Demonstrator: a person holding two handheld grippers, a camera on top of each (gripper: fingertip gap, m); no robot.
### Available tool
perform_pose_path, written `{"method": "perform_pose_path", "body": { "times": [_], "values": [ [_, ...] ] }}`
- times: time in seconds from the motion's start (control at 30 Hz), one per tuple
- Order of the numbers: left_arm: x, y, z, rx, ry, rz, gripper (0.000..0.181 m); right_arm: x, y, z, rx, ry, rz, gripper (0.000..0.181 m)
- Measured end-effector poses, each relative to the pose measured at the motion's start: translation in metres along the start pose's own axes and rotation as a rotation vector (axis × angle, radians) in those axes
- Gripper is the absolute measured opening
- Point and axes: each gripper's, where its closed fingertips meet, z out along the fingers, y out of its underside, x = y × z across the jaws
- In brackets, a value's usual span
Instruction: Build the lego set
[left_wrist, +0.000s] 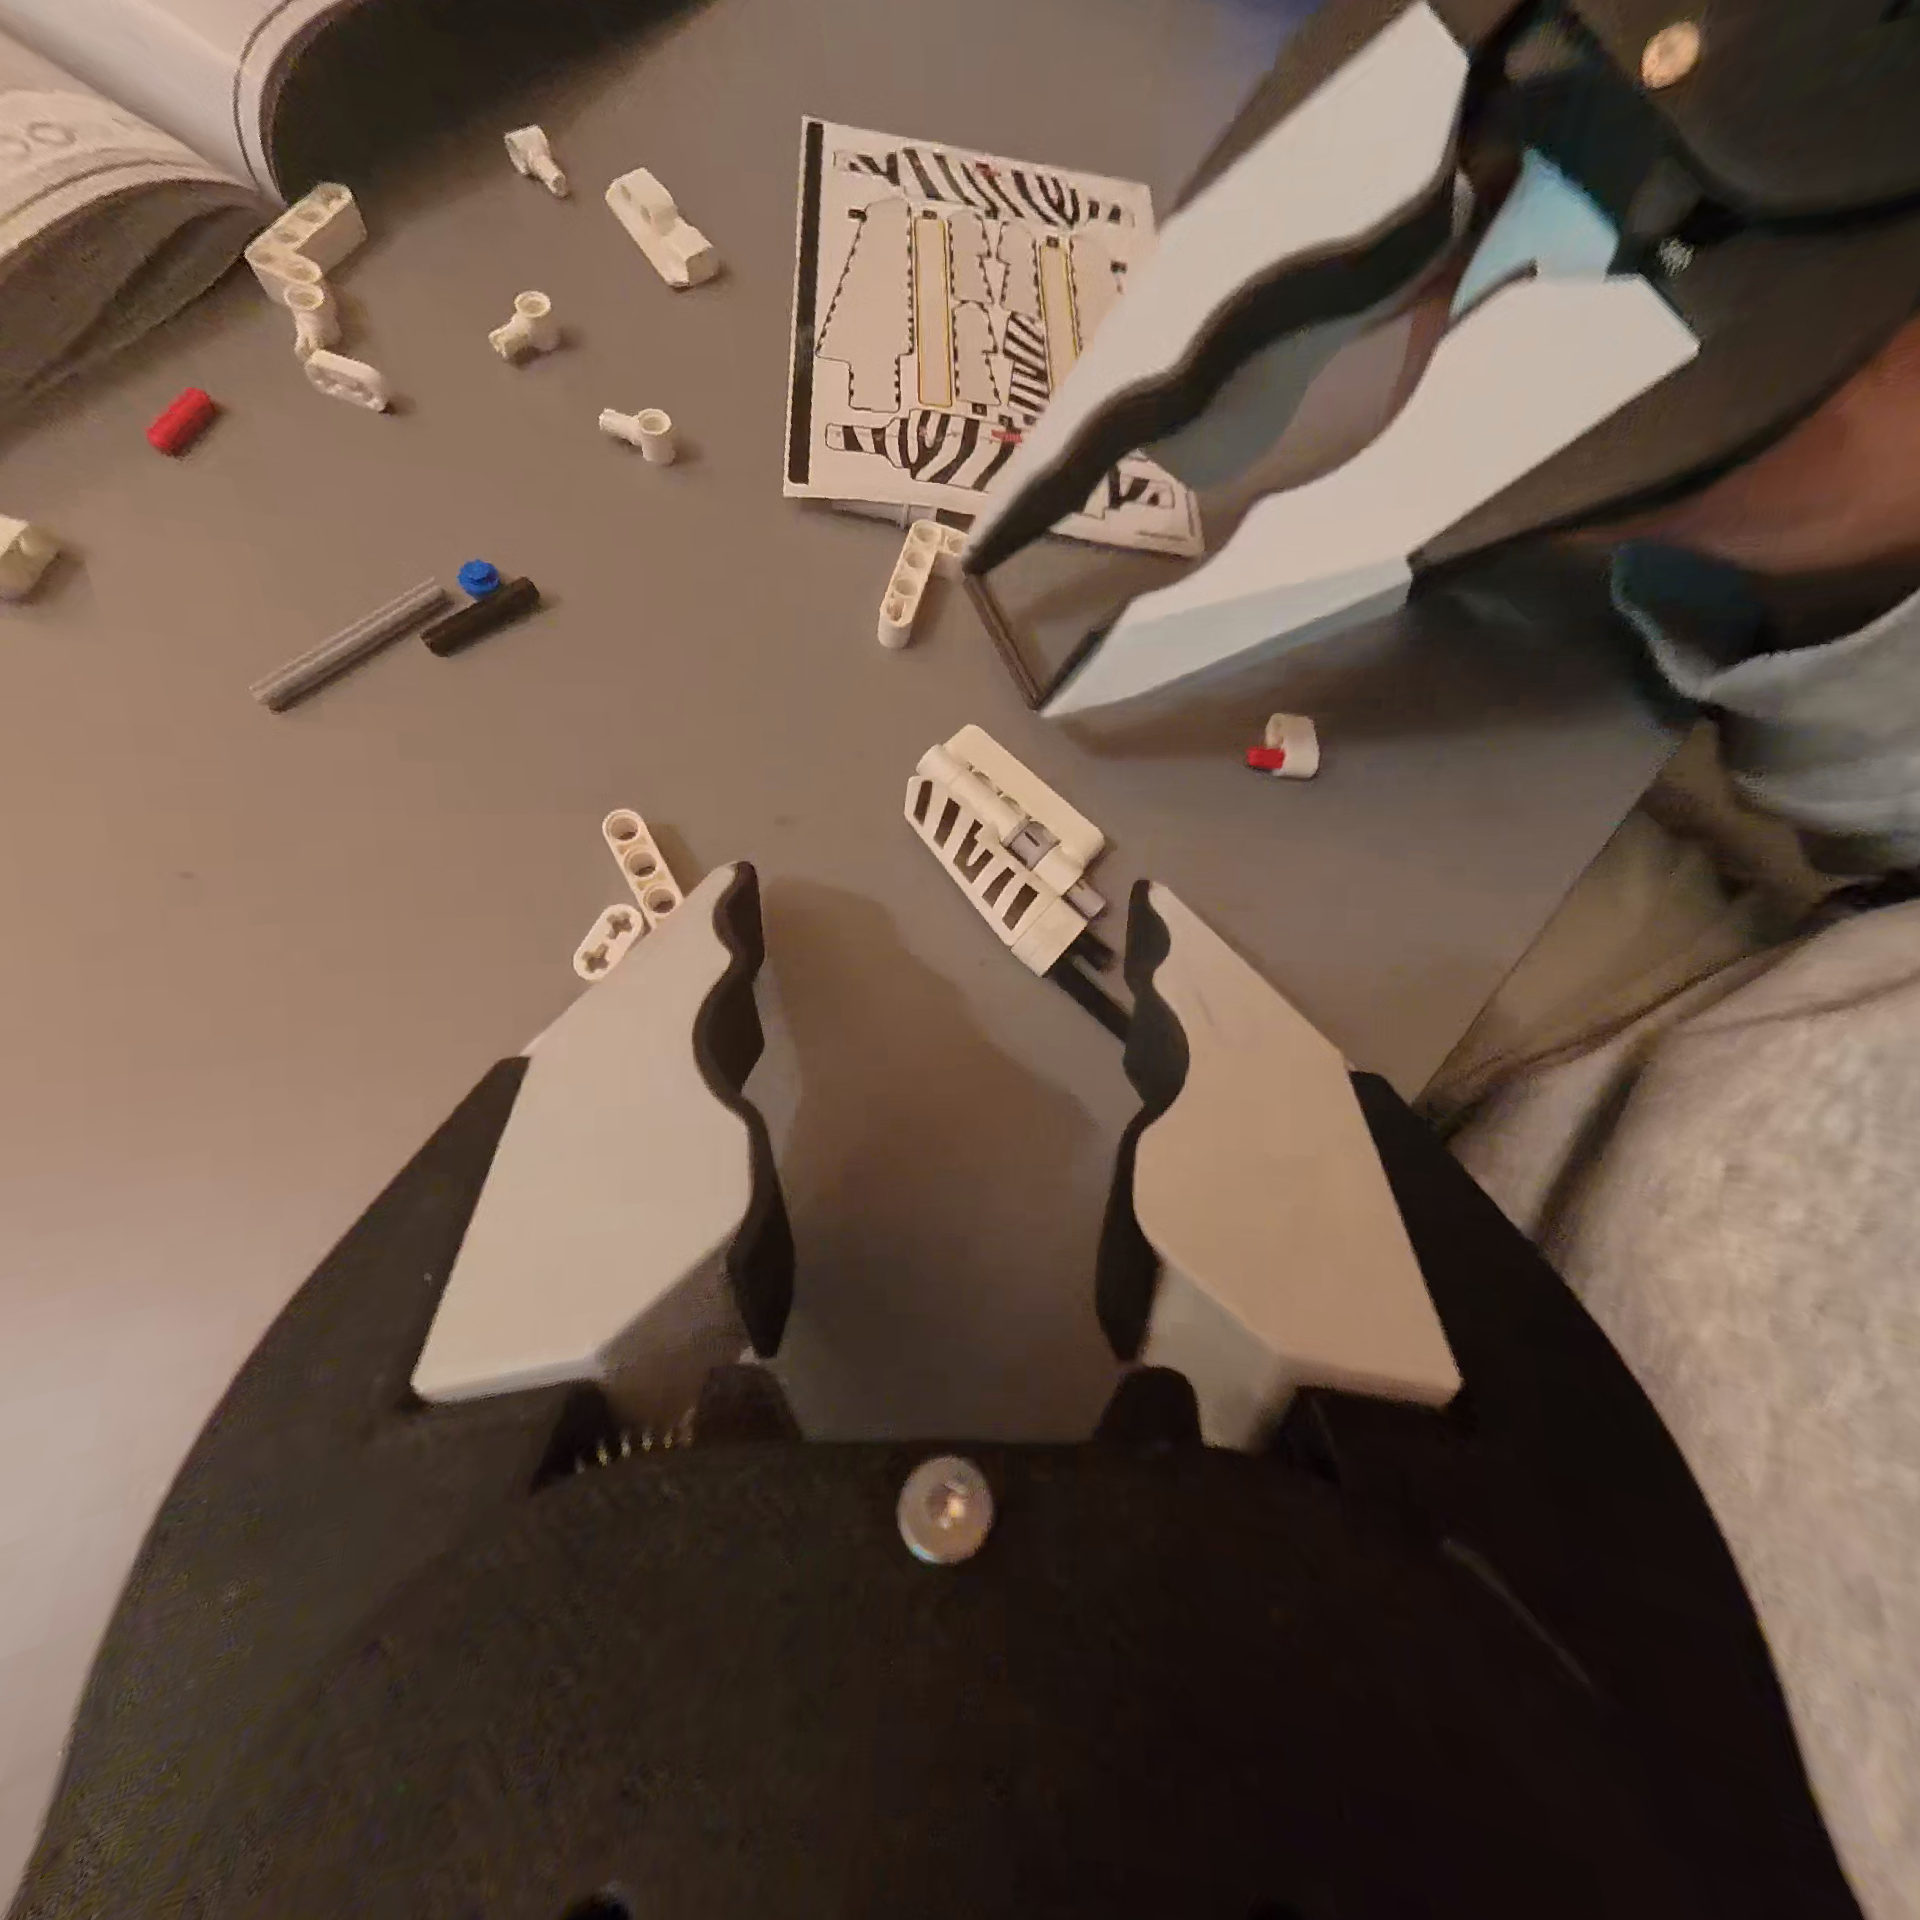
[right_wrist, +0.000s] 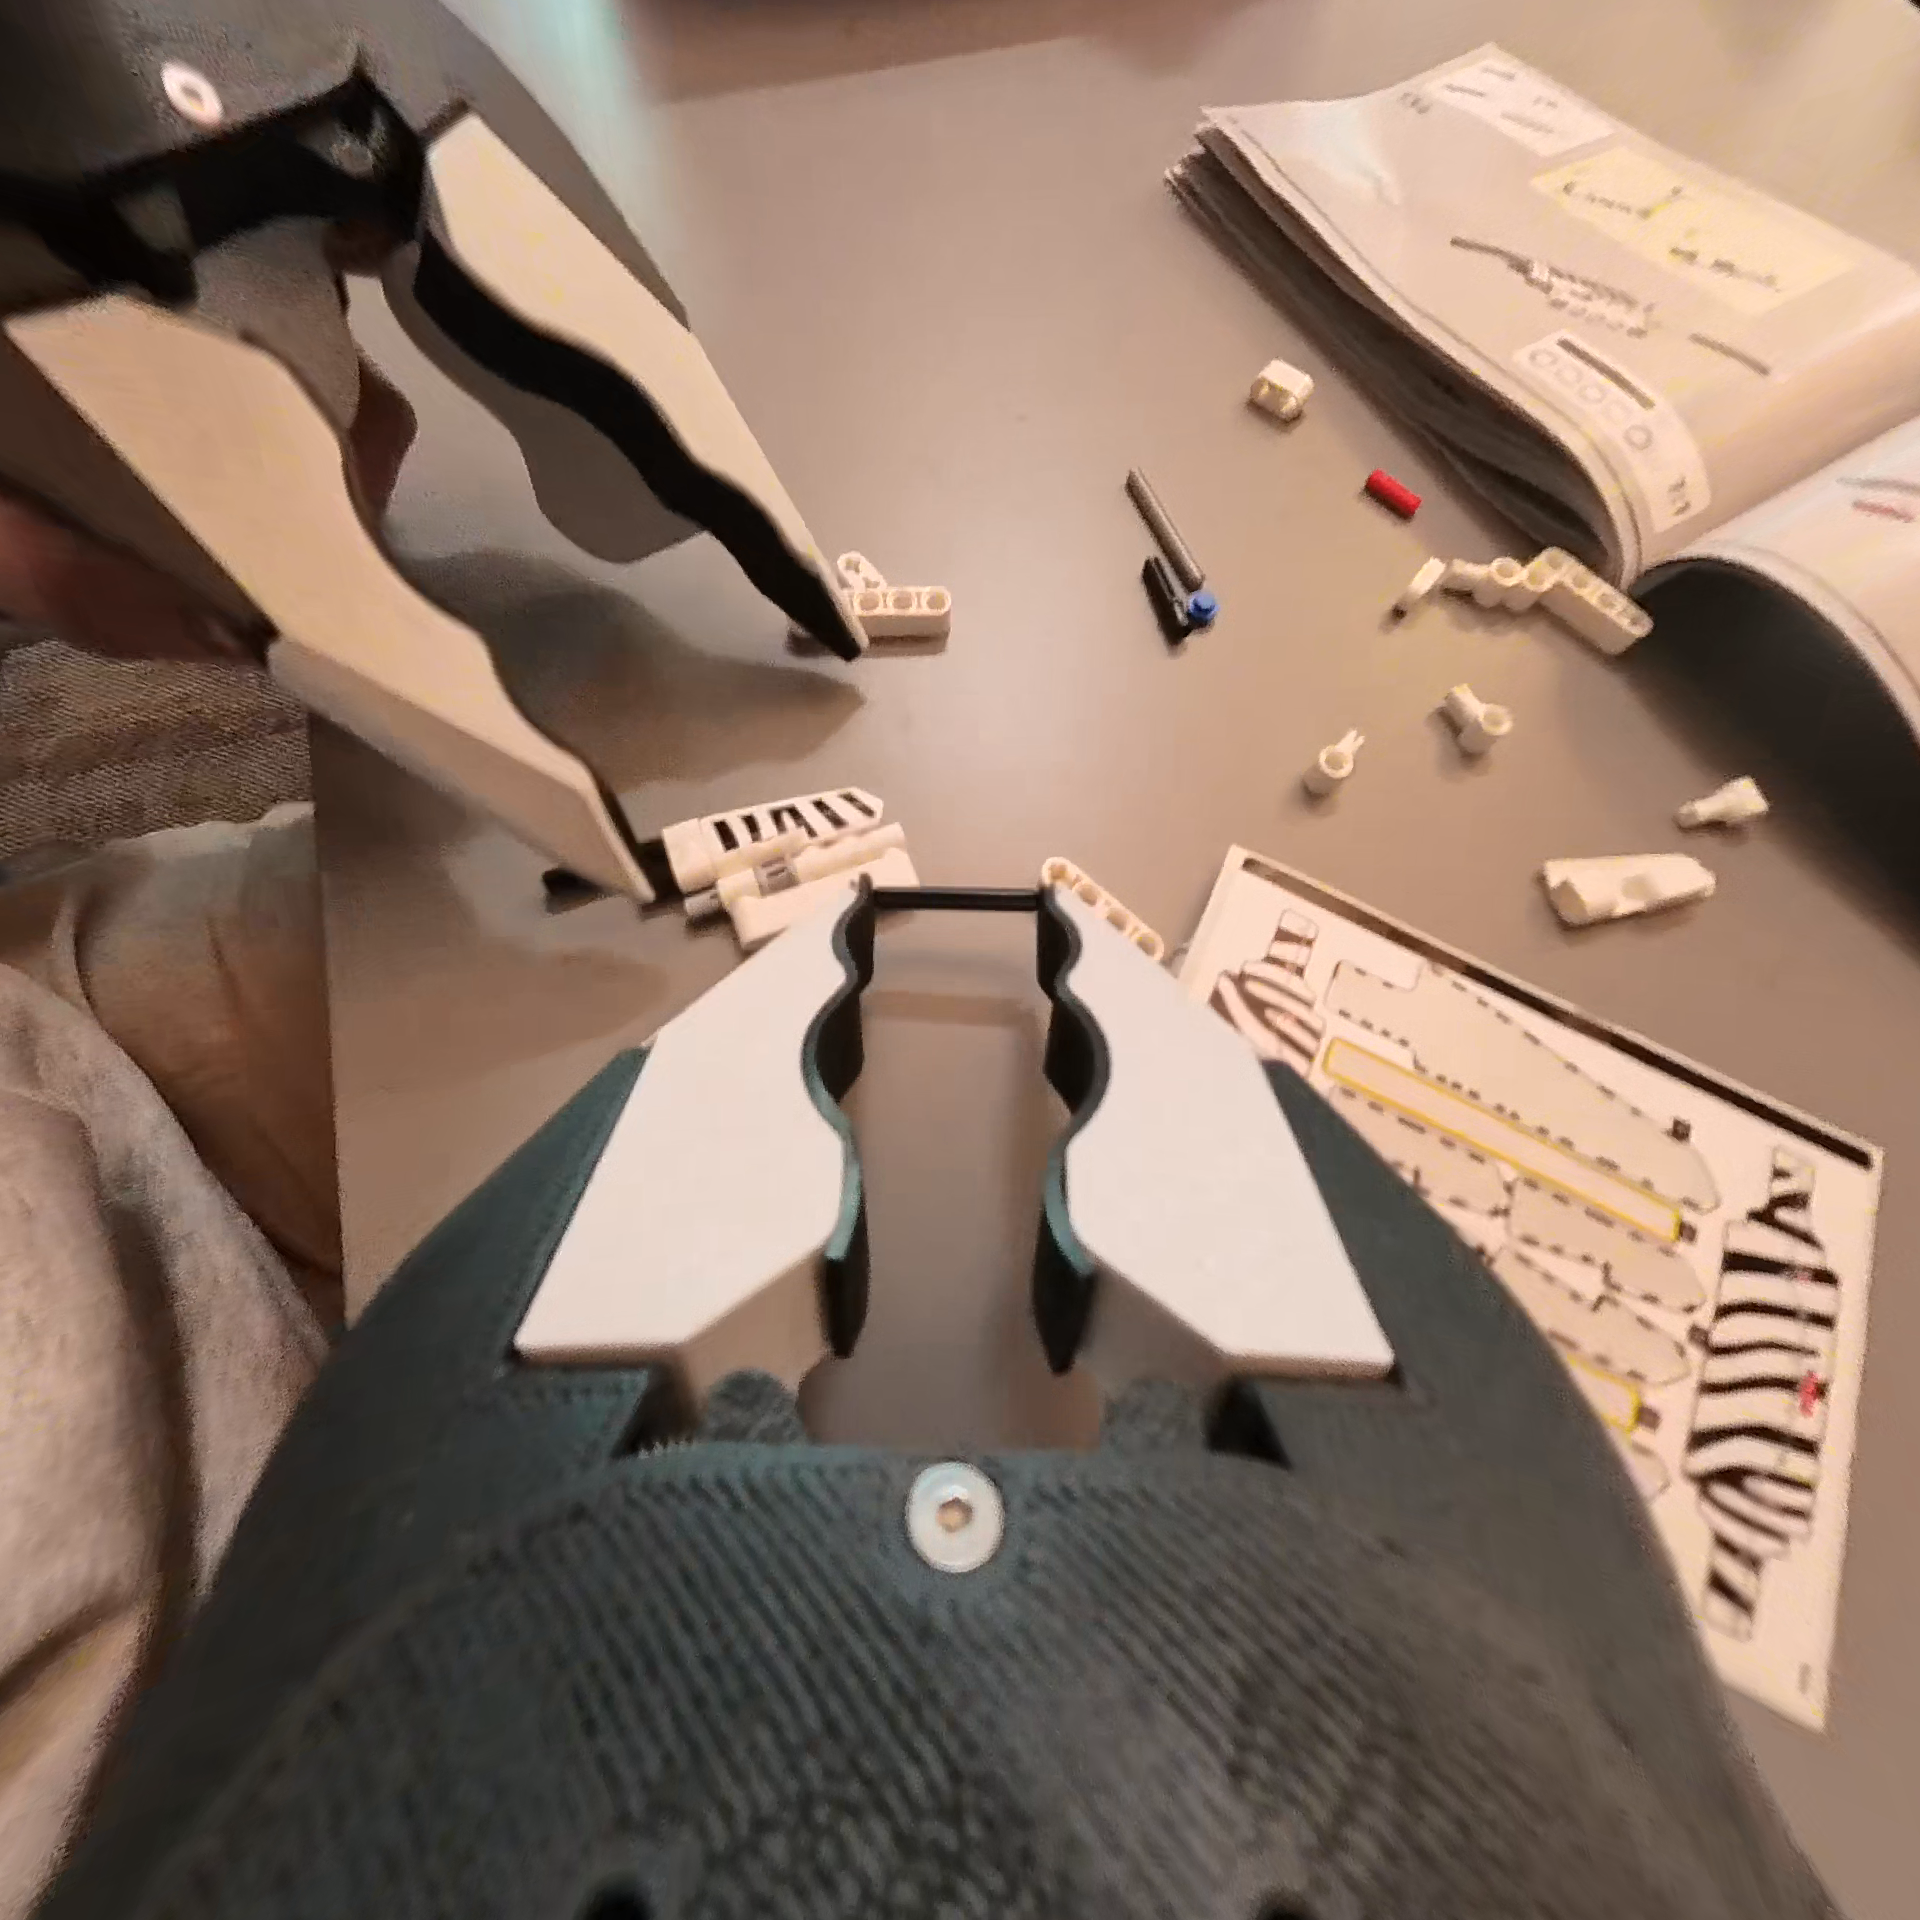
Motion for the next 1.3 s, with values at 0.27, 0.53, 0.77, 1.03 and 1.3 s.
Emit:
{"method": "perform_pose_path", "body": {
  "times": [0.27,0.53,0.77,1.03,1.3],
  "values": [
    [0.009,-0.009,-0.006,0.094,0.111,-0.067,0.066,0.006,-0.037,-0.018,0.262,-0.007,-0.016,0.03],
    [0.008,-0.014,-0.012,0.153,0.16,-0.119,0.062,-0.013,-0.032,-0.022,0.303,-0.11,0.068,0.03],
    [0.011,-0.007,-0.006,0.127,0.155,-0.132,0.062,-0.007,-0.037,-0.032,0.372,-0.164,0.168,0.03],
    [0.011,-0.007,-0.006,0.138,0.162,-0.148,0.061,-0.004,-0.038,-0.034,0.389,-0.162,0.19,0.03],
    [0.01,-0.012,-0.011,0.177,0.228,-0.216,0.061,-0.002,-0.038,-0.035,0.398,-0.163,0.202,0.03]
  ]
}}
